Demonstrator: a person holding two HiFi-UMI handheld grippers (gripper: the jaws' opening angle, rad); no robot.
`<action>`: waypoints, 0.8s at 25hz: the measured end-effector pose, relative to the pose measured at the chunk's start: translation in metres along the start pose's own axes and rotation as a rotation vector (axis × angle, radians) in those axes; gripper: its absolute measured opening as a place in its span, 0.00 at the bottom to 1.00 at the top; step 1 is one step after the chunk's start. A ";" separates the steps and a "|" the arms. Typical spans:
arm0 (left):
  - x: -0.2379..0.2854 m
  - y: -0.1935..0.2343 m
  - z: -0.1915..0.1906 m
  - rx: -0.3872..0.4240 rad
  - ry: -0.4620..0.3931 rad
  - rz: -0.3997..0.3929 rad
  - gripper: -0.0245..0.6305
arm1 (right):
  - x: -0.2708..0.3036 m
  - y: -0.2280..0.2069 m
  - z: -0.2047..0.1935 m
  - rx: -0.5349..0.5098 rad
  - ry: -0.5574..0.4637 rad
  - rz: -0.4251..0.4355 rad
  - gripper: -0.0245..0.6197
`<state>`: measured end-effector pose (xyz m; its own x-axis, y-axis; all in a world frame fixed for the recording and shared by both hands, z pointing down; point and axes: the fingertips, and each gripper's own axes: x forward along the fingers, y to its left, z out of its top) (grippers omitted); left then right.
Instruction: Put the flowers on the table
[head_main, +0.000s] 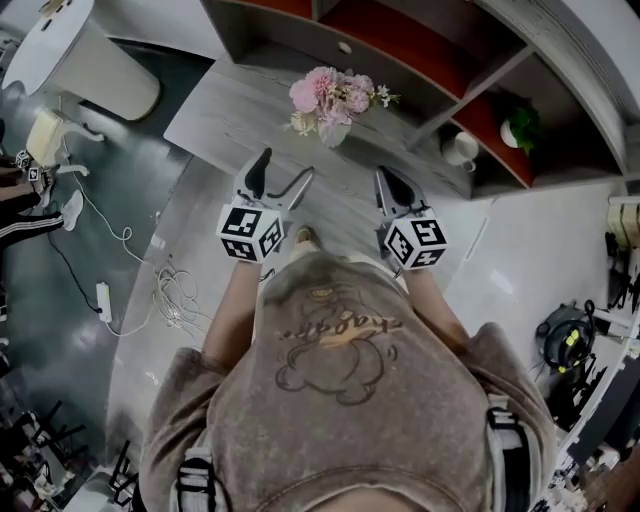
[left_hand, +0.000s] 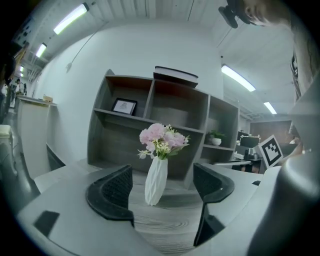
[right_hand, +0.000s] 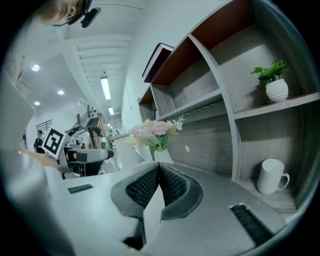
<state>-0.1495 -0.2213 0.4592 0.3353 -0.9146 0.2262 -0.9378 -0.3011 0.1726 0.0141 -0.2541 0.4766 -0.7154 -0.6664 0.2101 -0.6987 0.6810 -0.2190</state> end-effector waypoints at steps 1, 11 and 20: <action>-0.002 -0.002 0.001 0.004 0.000 0.004 0.63 | -0.001 0.001 0.002 -0.004 -0.003 0.004 0.03; -0.016 -0.014 0.002 0.005 -0.043 0.043 0.13 | -0.013 0.007 0.006 -0.018 -0.011 0.020 0.03; -0.018 -0.009 -0.007 0.012 -0.050 0.077 0.07 | -0.018 0.006 0.006 -0.037 -0.025 0.019 0.03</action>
<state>-0.1465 -0.1998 0.4604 0.2571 -0.9474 0.1906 -0.9619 -0.2318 0.1452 0.0228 -0.2400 0.4654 -0.7284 -0.6604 0.1826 -0.6851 0.7040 -0.1870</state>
